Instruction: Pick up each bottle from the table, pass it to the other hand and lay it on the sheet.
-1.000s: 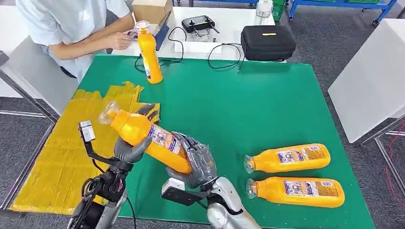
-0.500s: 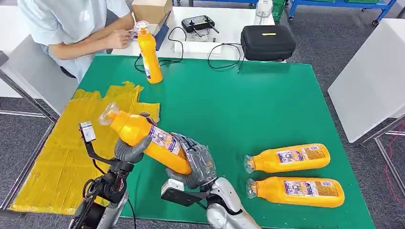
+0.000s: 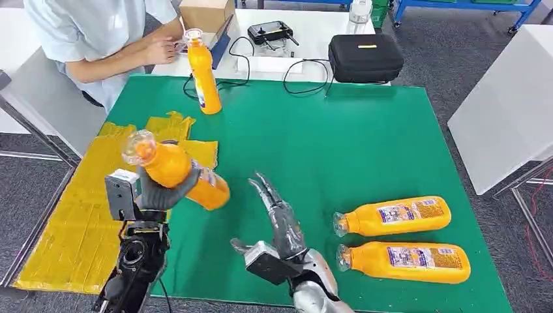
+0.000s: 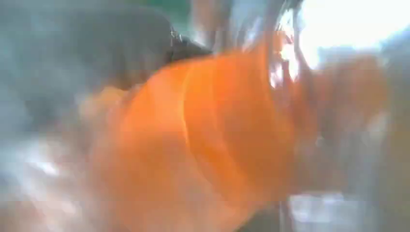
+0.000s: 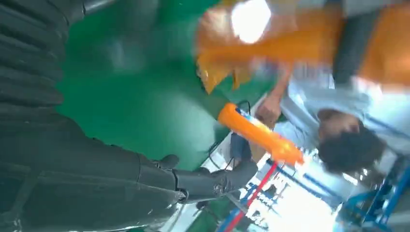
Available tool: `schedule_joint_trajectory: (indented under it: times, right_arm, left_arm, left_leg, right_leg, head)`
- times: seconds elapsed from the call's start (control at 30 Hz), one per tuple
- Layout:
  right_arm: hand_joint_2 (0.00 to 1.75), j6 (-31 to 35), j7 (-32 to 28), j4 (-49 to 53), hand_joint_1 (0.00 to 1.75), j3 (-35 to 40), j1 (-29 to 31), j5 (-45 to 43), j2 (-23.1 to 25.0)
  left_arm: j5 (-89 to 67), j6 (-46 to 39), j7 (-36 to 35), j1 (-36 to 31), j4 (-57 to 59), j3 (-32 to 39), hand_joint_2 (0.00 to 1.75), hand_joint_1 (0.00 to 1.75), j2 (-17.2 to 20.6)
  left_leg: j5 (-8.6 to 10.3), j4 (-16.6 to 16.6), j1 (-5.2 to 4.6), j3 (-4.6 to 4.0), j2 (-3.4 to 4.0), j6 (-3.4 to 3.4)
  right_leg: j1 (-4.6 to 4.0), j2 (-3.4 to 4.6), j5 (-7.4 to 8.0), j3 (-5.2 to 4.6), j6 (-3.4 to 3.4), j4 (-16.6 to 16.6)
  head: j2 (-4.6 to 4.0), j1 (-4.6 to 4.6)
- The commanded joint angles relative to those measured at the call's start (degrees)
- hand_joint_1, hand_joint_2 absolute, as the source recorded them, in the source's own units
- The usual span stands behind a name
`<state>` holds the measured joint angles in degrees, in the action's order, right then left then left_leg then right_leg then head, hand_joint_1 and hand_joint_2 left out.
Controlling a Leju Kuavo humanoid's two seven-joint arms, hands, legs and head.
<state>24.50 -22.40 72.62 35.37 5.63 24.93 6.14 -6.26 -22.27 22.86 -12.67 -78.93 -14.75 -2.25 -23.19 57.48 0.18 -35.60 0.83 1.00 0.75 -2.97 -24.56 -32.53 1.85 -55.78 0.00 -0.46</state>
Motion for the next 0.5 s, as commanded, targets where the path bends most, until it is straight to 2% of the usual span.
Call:
schedule_joint_trajectory:
  times: [0.03,0.1,0.13,0.17,0.2,0.3,0.37,0.5]
  right_arm:
    - [1.75,-2.24,-0.7,14.64,0.0,-9.77,-4.81,-2.95,-1.88]
    - [1.75,-2.34,-1.22,16.18,0.0,-10.82,-5.33,-3.3,-1.36]
    - [1.75,-3.29,-1.34,17.57,0.0,-11.58,-5.65,-4.65,-1.12]
    - [1.75,-4.56,-1.25,18.6,0.0,-12.08,-5.76,-6.05,-1.03]
    - [1.75,-5.08,-1.18,19.91,0.0,-12.82,-6.05,-6.8,-0.83]
    - [1.75,-5.44,-0.98,20.45,0.0,-13.05,-6.18,-6.86,-0.85]
    - [1.75,-5.44,-0.98,20.45,0.0,-13.05,-6.18,-6.86,-0.85]
    - [1.75,-5.36,-1.0,20.22,0.0,-13.03,-6.33,-6.86,-0.75]
  left_arm:
    - [-29.24,-8.84,-7.1,-4.56,4.4,-1.16,1.75,1.75,3.7]
    - [-43.78,-12.34,-12.81,-5.2,5.86,-1.49,1.75,1.75,4.29]
    - [-57.49,-12.6,-18.33,-6.21,7.61,-2.0,1.75,1.75,5.53]
    - [-71.06,-11.12,-24.43,-7.3,9.44,-2.42,1.75,1.75,6.92]
    - [-79.46,-9.39,-27.67,-8.91,12.35,-3.37,1.75,1.75,8.31]
    - [-79.21,-10.37,-27.37,-9.67,14.09,-3.17,1.75,1.75,8.54]
    - [-79.21,-10.37,-27.37,-9.67,14.09,-3.17,1.75,1.75,8.54]
    - [-79.21,-10.44,-27.38,-9.61,14.13,-3.19,1.75,1.75,8.42]
  left_leg:
    - [-0.02,0.05,0.03,0.03,-0.3,-0.04]
    - [-0.05,0.04,0.05,0.09,-0.16,-0.03]
    - [-0.04,0.03,0.03,0.05,-0.09,-0.04]
    - [0.01,0.0,0.0,0.0,-0.04,-0.03]
    - [-0.02,0.01,0.03,0.08,-0.08,-0.05]
    - [0.03,-0.01,0.04,0.13,-0.24,-0.05]
    - [0.04,-0.01,0.03,0.02,-0.03,0.0]
    - [0.04,-0.01,0.04,0.09,-0.11,-0.05]
  right_leg:
    - [-0.01,-0.1,-0.09,0.13,-0.06,-0.03]
    - [-0.02,0.08,-0.06,0.18,-0.06,0.0]
    - [-0.01,0.13,-0.04,0.11,-0.06,-0.01]
    - [0.02,0.06,-0.01,0.03,-0.02,-0.02]
    - [-0.01,0.12,-0.04,0.11,-0.06,-0.02]
    - [-0.01,0.01,-0.05,0.2,-0.08,0.01]
    - [-0.02,0.12,0.02,0.05,-0.03,0.01]
    - [-0.02,0.12,-0.02,0.14,-0.03,0.03]
  head:
    - [0.0,0.02]
    - [0.0,0.02]
    - [0.0,0.02]
    - [0.0,0.04]
    - [0.0,0.02]
    - [0.0,0.07]
    - [0.0,0.0]
    - [0.0,0.02]
